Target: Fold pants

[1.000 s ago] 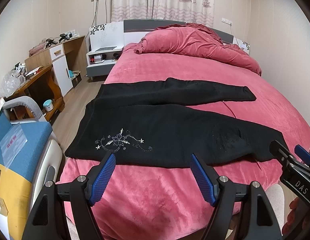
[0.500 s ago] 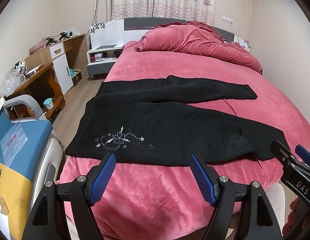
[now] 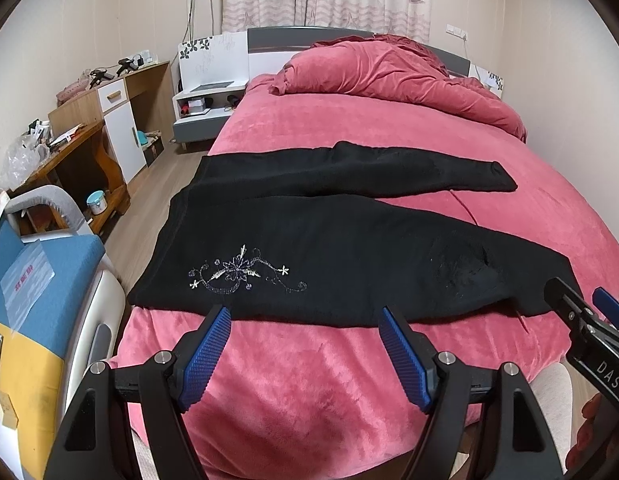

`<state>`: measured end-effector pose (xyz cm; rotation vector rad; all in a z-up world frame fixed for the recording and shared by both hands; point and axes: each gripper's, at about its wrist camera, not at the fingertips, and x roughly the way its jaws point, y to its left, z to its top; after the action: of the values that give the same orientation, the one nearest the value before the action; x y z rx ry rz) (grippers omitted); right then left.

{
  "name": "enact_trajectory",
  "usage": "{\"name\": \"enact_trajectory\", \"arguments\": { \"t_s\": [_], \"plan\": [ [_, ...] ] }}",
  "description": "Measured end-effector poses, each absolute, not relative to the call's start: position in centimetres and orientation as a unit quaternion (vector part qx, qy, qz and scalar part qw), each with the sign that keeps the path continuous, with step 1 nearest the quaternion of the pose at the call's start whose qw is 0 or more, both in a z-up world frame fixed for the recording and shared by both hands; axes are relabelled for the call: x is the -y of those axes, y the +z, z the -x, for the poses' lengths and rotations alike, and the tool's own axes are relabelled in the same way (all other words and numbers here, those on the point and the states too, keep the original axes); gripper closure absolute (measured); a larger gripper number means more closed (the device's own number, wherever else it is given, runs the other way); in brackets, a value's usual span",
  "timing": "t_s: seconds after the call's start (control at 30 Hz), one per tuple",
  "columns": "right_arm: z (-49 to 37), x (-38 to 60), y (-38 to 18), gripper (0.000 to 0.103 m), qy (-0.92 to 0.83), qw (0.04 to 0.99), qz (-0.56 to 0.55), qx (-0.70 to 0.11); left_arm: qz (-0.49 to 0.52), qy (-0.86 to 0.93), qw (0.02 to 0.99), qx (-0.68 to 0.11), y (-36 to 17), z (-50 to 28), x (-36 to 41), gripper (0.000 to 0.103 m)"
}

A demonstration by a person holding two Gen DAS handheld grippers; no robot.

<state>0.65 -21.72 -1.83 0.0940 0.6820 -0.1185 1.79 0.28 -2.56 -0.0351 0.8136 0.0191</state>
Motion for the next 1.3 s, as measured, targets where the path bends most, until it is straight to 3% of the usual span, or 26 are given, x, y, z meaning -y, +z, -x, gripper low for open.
{"name": "enact_trajectory", "arguments": {
  "t_s": [0.57, 0.93, 1.3],
  "plan": [
    [-3.2, 22.4, -4.4, 0.0, -0.06, 0.925, -0.05, -0.371, 0.023, 0.009, 0.884, -0.466, -5.9, -4.5, -0.5, 0.025],
    [-6.1, 25.8, -9.3, 0.0, -0.071, 0.895, -0.052, -0.437, 0.098, -0.015, 0.836, -0.539, -11.5, -7.7, -3.7, 0.025],
    [-5.7, 42.4, -12.9, 0.0, -0.159, 0.858, -0.242, -0.424, 0.273, 0.043, 0.824, -0.494, -15.6, -9.4, -11.5, 0.026]
  ]
}}
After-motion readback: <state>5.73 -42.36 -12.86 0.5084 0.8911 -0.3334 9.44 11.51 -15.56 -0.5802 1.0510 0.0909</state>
